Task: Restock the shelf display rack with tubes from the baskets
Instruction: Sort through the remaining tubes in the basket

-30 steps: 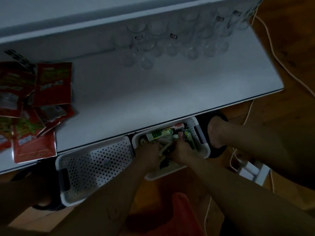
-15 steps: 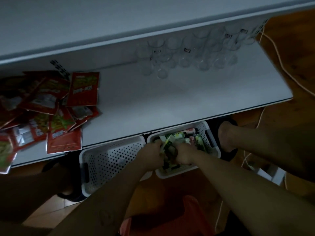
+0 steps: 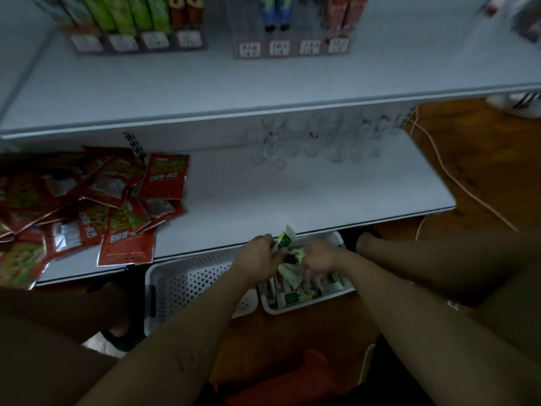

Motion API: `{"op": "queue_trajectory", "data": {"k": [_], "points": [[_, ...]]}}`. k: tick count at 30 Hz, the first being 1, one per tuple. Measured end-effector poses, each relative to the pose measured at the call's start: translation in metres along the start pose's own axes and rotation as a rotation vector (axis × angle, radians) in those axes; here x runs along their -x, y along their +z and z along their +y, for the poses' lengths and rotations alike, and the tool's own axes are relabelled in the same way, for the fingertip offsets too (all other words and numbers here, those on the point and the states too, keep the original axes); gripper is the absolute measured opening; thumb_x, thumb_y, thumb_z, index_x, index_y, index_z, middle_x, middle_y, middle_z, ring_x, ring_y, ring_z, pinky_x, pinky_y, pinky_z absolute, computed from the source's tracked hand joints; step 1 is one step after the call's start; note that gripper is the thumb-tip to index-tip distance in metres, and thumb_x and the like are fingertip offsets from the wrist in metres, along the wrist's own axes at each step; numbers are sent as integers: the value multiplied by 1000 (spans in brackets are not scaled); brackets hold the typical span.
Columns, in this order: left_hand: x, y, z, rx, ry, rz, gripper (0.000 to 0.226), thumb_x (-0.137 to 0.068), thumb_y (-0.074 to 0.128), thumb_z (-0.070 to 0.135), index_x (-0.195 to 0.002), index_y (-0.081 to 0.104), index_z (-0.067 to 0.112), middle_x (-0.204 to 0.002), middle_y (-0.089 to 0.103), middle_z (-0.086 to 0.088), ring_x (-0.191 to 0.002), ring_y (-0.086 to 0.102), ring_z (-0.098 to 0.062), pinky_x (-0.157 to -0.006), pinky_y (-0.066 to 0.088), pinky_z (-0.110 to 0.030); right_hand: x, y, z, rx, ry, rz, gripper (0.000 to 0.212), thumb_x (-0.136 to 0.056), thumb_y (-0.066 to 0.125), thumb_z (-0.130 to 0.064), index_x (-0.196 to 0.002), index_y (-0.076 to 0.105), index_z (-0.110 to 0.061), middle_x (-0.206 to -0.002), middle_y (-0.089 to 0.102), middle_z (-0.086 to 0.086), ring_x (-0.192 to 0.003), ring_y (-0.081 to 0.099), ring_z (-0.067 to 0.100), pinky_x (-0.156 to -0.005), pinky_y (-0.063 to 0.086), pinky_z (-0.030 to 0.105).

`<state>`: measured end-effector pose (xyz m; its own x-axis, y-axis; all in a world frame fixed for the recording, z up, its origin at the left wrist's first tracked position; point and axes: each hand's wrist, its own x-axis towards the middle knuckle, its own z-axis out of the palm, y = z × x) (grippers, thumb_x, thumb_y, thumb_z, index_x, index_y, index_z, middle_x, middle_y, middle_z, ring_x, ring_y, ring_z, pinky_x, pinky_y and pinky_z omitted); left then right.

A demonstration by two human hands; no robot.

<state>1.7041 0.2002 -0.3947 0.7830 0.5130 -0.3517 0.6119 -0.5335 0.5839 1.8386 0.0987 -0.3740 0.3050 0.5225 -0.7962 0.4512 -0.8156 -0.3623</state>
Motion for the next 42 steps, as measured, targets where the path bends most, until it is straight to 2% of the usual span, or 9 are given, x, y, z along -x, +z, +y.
{"op": "queue_trajectory", "data": {"k": [3,11,14,19,24,26,31,38,42], "points": [[6,-21,15,54,18,88,29,-95,50,41,-86,47,14,-73,48,0,-69,49,-20,-57,35,-29,19,-12,0,-310,-36,63,21,-95,44,-12,-98,59,2,-93,66,26,-68,64,34,-64,54,39],[31,-108,65,178,159,221,24,-86,63,27,-97,48,12,-80,59,-7,-71,58,-23,-62,47,-37,84,-49,-29,-624,-382,281,23,-99,49,-28,-94,58,-7,-84,67,10,-64,60,20,-64,48,33],[45,-149,87,145,239,303,24,-82,66,24,-99,51,15,-83,62,-5,-75,60,-21,-66,50,-40,112,-69,-48,-603,-485,291,16,-97,49,-19,-105,55,-6,-90,73,9,-77,66,24,-68,46,35],[60,-217,116,110,333,478,19,-82,69,27,-86,52,20,-78,62,-1,-72,62,-21,-60,49,-37,157,-113,-91,-612,-643,455,14,-91,51,-4,-105,55,-6,-74,58,11,-61,55,22,-59,48,33],[58,-273,150,77,352,560,21,-84,70,34,-78,59,17,-73,61,1,-68,57,-16,-60,46,-34,177,-157,-135,-525,-814,642,28,-96,54,-34,-93,62,-8,-77,64,6,-69,62,19,-64,51,31],[56,-290,163,49,362,607,19,-83,71,32,-77,59,19,-70,58,0,-63,52,-14,-55,39,-29,182,-173,-149,-464,-847,757,31,-93,59,-34,-81,60,-5,-71,58,8,-63,56,21,-56,43,26],[39,-324,188,58,427,706,15,-80,75,27,-84,63,21,-69,63,4,-57,56,-9,-52,44,-25,183,-223,-169,-499,-998,837,16,-85,70,-18,-101,68,-16,-97,71,6,-92,66,26,-80,53,40],[3,-363,231,151,454,790,17,-75,80,26,-71,65,18,-74,69,-2,-67,68,-23,-57,58,-39,182,-310,-177,-432,-1030,1160,15,-84,70,-31,-82,65,-16,-78,67,12,-75,65,32,-71,55,49],[-29,-389,258,77,492,901,18,-74,80,31,-68,64,25,-72,68,7,-66,64,-8,-56,52,-24,177,-356,-185,-417,-1063,1231,9,-83,70,-29,-78,64,-24,-77,67,4,-77,66,27,-74,54,50]]}}
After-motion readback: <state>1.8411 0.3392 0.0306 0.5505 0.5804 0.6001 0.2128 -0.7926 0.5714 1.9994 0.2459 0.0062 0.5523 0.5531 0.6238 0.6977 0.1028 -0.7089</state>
